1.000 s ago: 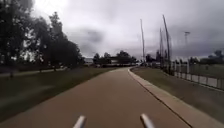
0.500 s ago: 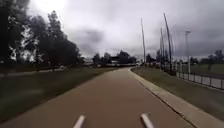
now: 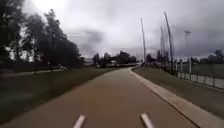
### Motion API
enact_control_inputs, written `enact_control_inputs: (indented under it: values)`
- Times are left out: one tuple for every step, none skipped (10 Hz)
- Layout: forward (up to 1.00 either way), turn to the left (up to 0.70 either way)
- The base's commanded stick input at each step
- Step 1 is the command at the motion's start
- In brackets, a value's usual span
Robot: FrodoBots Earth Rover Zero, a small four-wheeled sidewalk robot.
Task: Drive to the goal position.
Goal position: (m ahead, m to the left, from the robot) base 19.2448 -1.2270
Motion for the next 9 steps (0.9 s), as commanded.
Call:
enact_control_inputs:
  values:
    - [0.98,-0.12]
    - [0.98,-0.09]
    - [0.98,-0.16]
    - [0.98,-0.17]
    - [0.98,-0.15]
    - [0.98,-0.15]
    - [0.98,-0.15]
    - [0.98,-0.14]
    - [0.98,-0.11]
